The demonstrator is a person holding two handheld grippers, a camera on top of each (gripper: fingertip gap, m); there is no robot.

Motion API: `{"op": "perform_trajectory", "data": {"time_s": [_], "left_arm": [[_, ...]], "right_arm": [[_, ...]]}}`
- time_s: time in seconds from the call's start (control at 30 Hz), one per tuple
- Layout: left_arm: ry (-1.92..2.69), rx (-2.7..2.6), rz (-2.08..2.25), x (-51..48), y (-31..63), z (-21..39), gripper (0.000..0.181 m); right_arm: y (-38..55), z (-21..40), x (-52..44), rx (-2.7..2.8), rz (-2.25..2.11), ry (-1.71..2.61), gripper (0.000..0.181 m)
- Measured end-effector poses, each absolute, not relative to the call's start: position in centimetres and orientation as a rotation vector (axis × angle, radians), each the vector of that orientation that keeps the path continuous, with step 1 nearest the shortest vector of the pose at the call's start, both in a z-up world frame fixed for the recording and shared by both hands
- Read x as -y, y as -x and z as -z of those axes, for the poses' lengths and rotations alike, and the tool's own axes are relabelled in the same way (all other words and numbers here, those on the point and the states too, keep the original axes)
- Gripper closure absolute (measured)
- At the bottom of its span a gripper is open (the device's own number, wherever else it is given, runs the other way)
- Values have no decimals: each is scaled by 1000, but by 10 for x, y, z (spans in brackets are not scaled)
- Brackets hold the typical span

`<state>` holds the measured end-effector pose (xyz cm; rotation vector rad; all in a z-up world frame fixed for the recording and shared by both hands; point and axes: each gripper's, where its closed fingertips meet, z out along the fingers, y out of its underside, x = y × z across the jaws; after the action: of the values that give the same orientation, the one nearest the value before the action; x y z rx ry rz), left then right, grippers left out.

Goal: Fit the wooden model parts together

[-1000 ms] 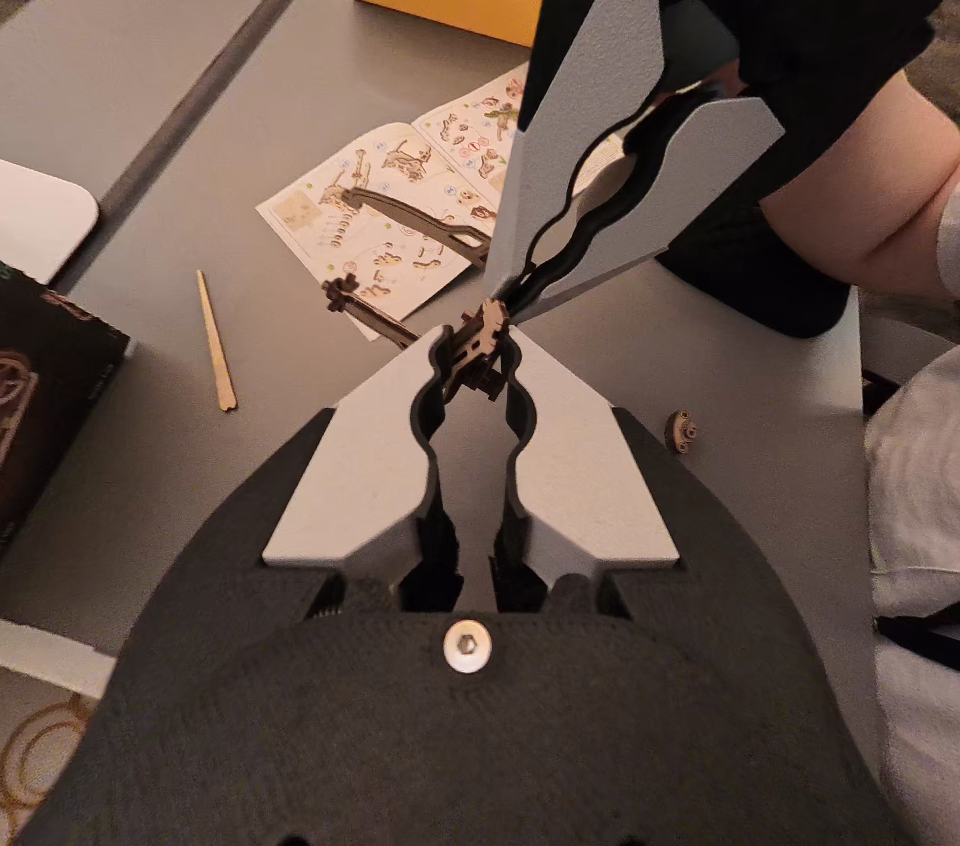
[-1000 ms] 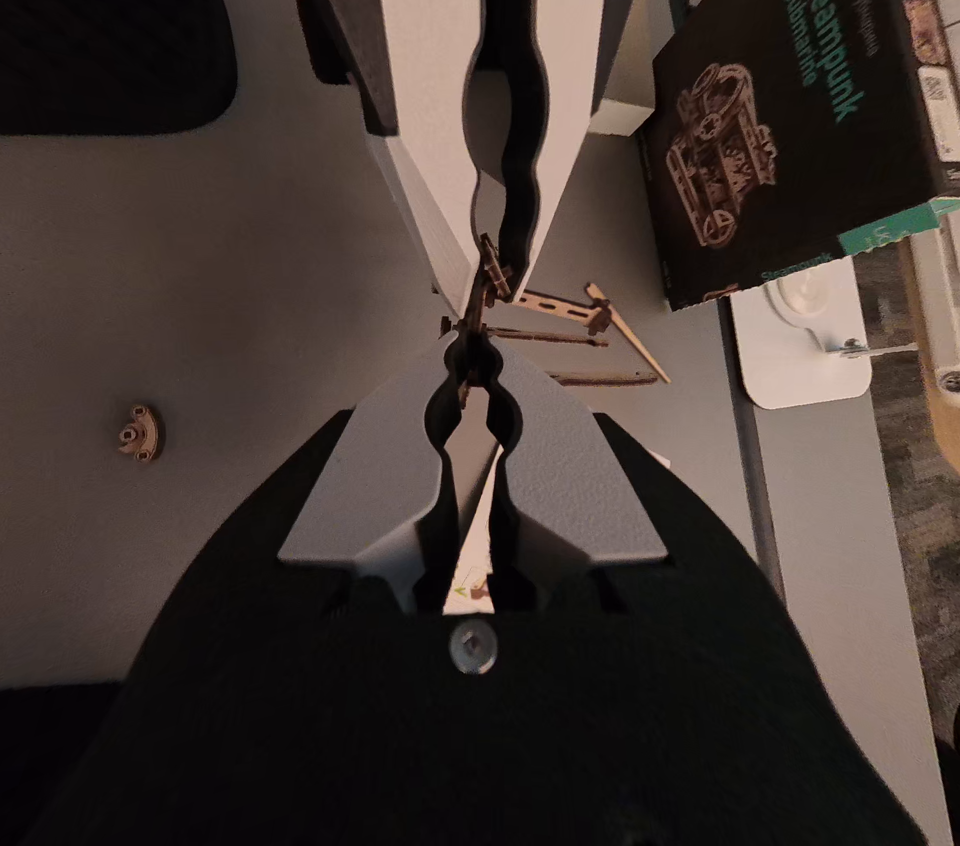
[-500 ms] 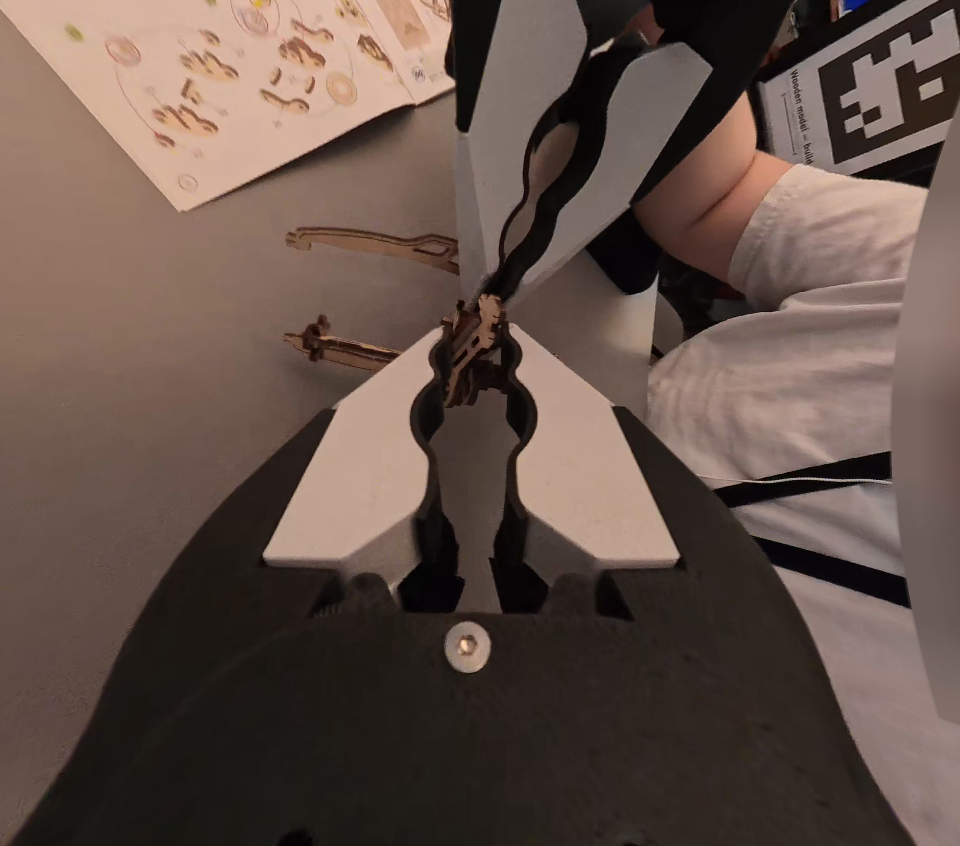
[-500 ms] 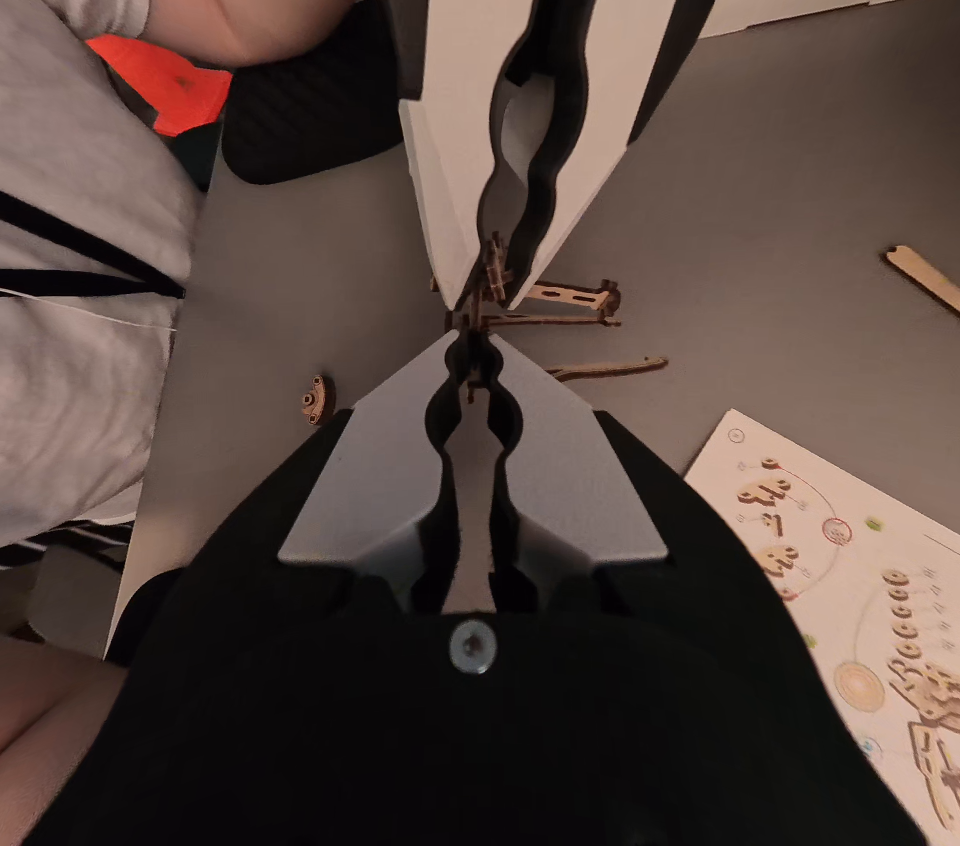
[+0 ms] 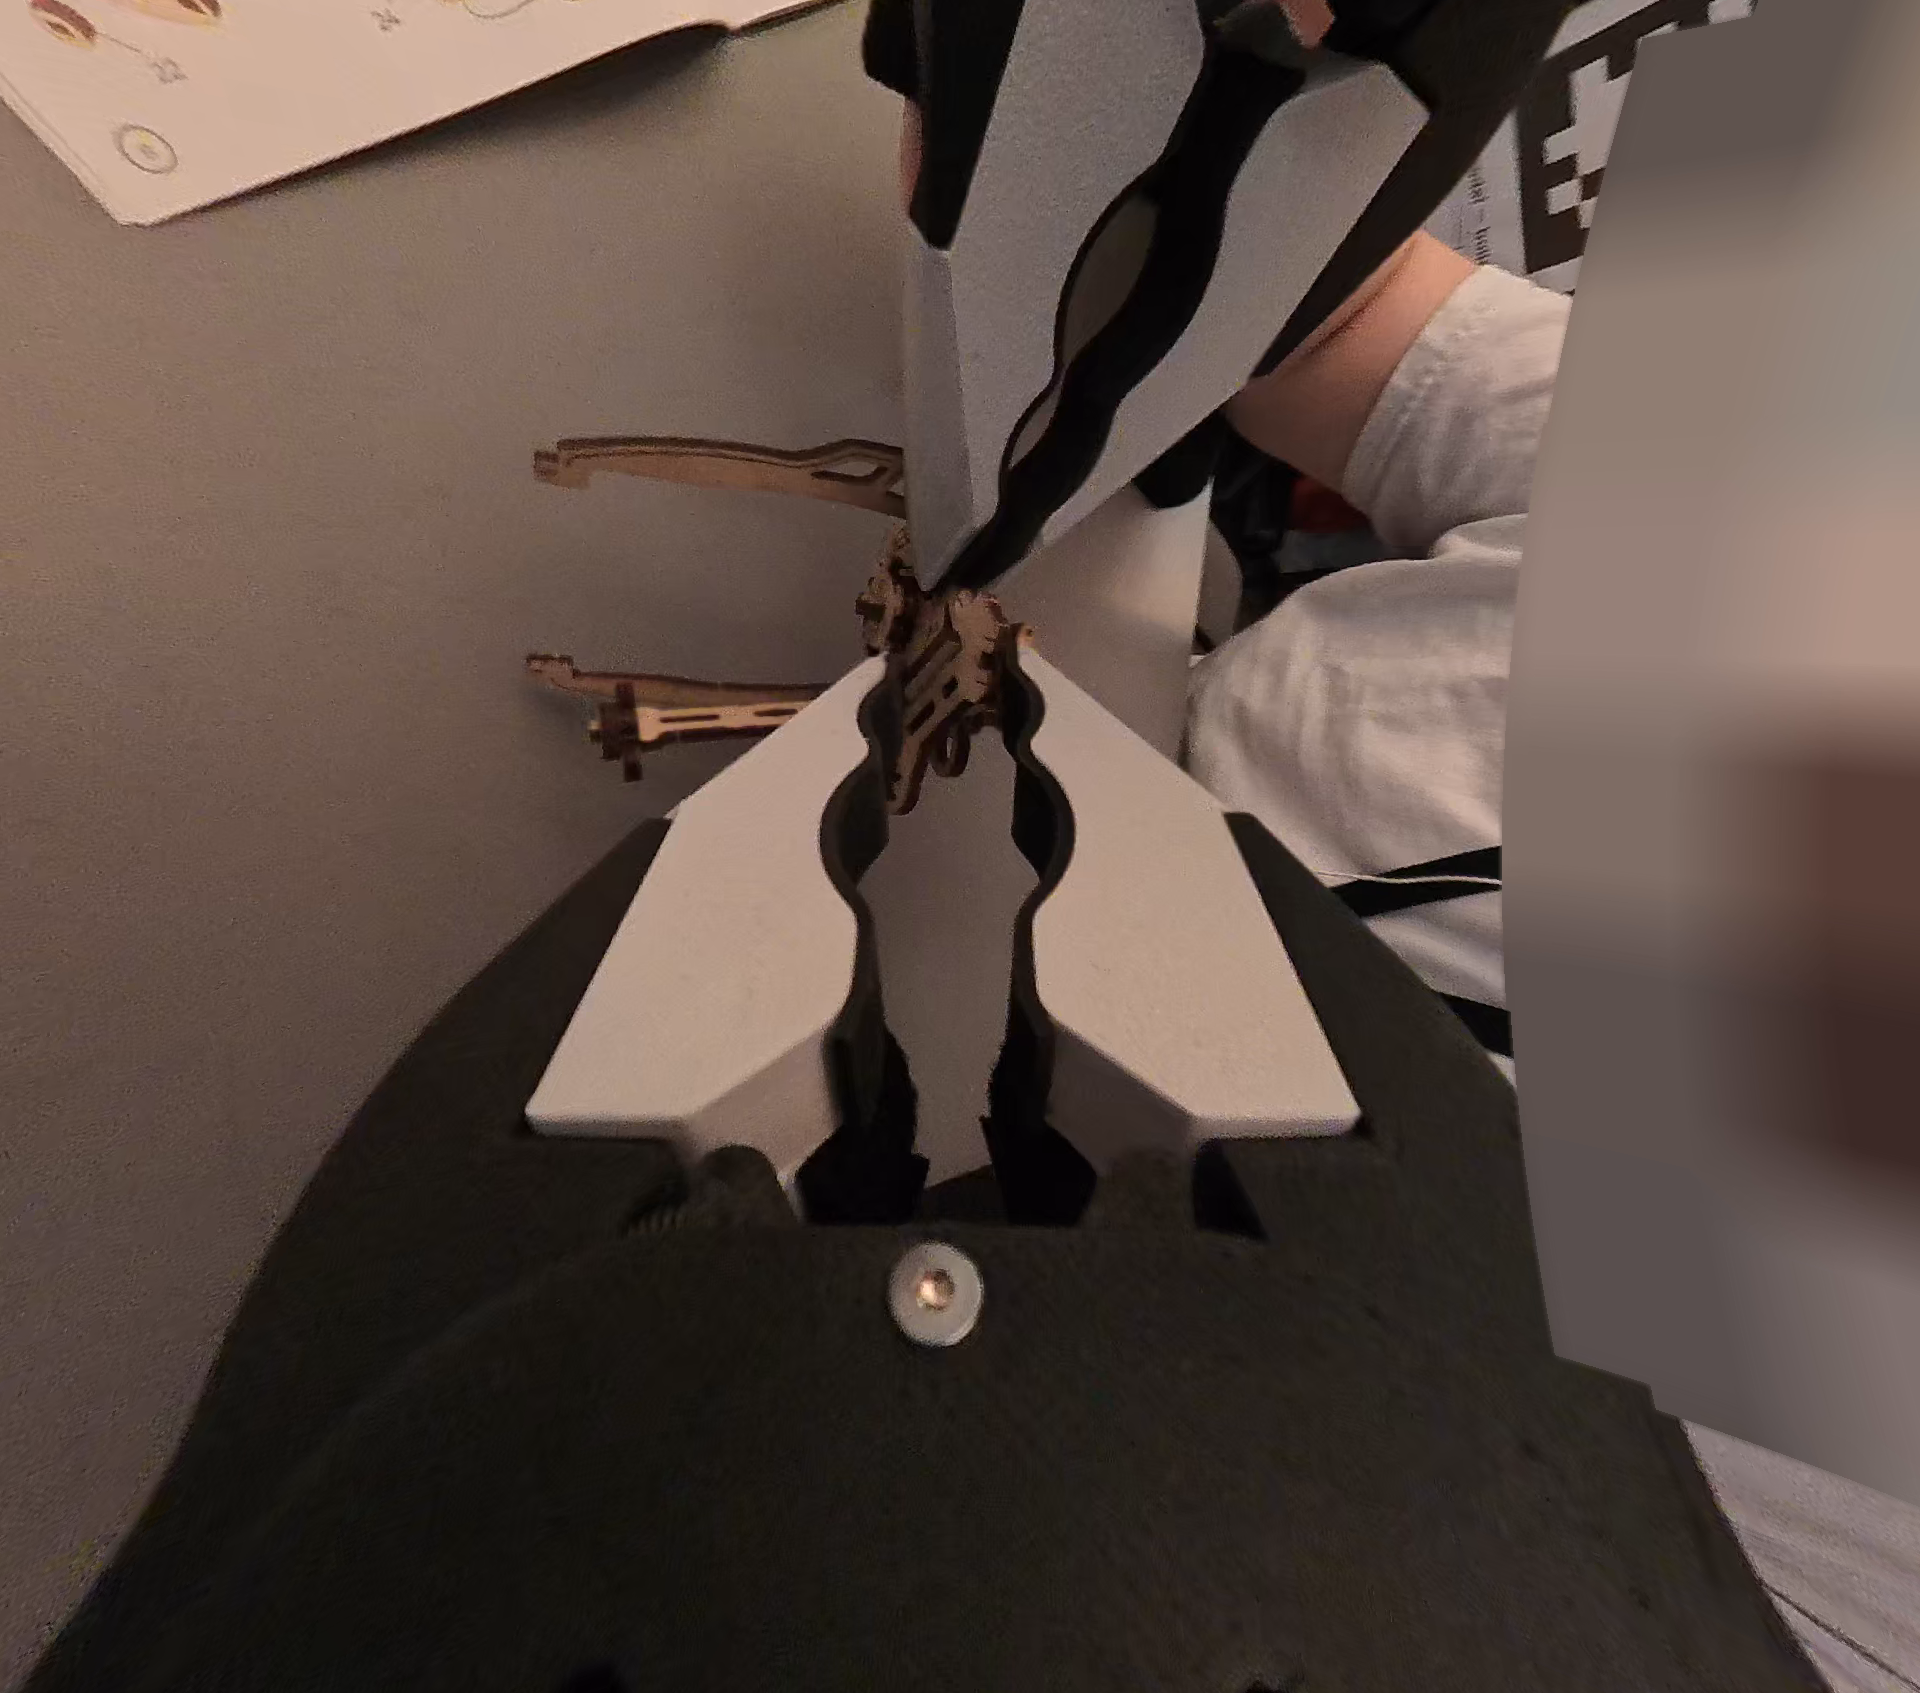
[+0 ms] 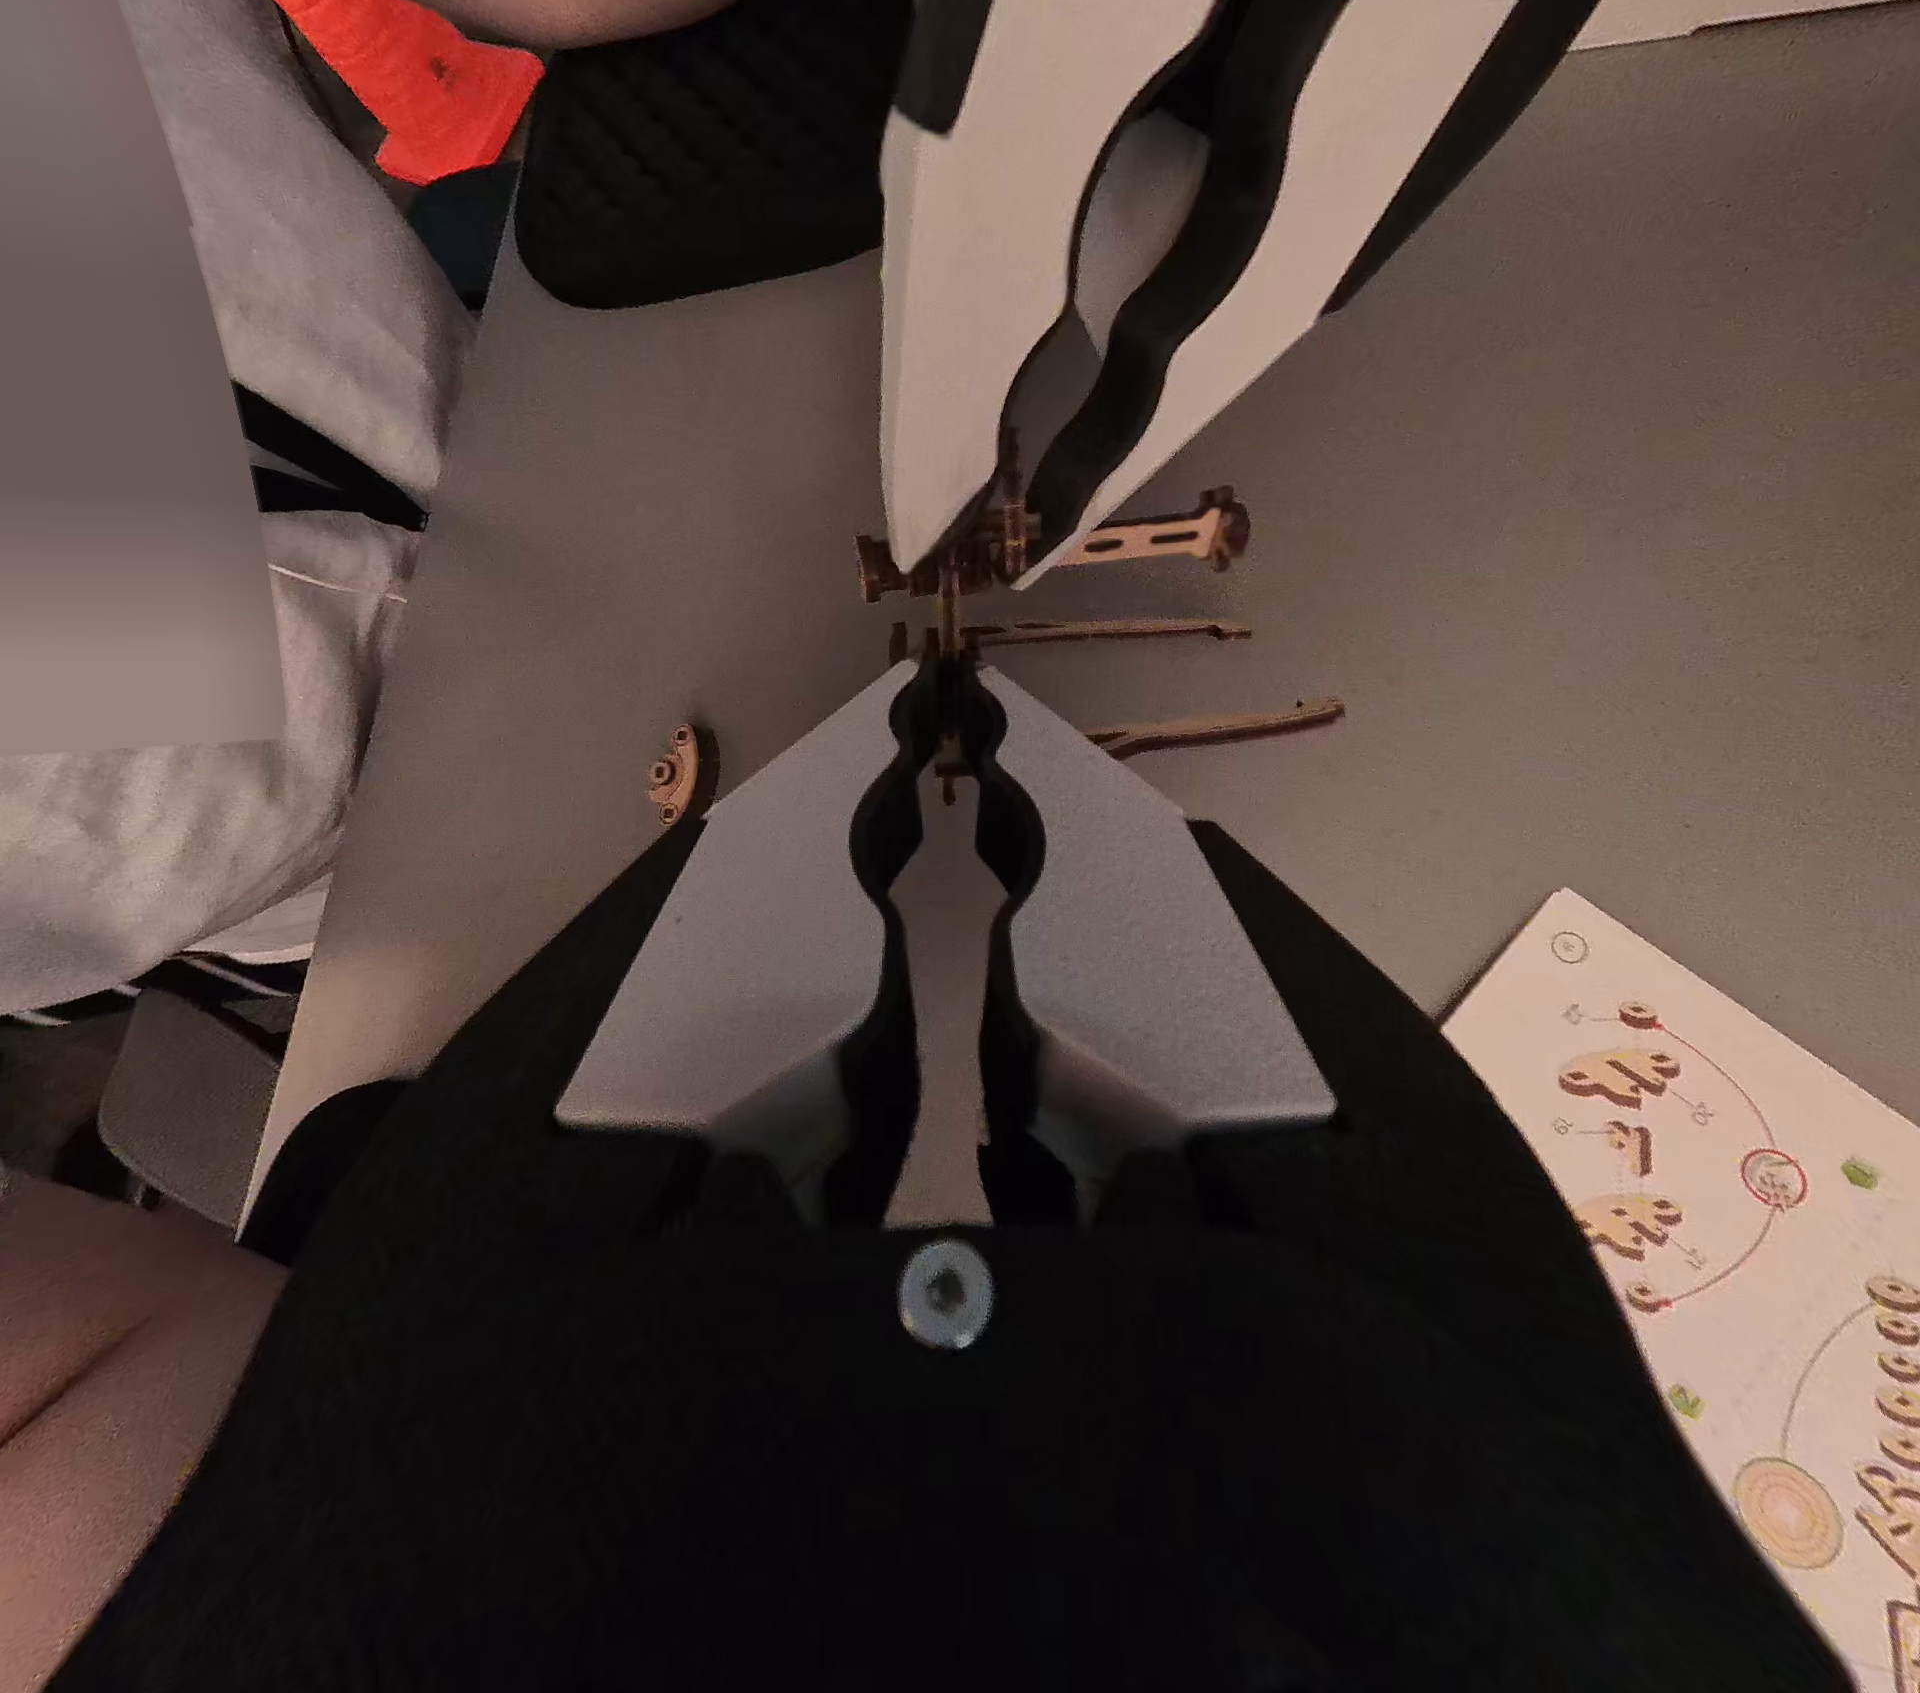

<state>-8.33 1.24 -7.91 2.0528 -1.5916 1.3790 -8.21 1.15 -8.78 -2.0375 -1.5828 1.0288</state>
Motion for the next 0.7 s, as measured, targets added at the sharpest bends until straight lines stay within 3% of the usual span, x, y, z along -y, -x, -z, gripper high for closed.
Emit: {"op": "perform_trajectory", "data": {"time_s": [0.7], "left_arm": [[-2055, 1406, -1545, -26, 76, 69, 165]], "right_arm": [[75, 76, -22, 1433, -1101, 2076, 179]]}}
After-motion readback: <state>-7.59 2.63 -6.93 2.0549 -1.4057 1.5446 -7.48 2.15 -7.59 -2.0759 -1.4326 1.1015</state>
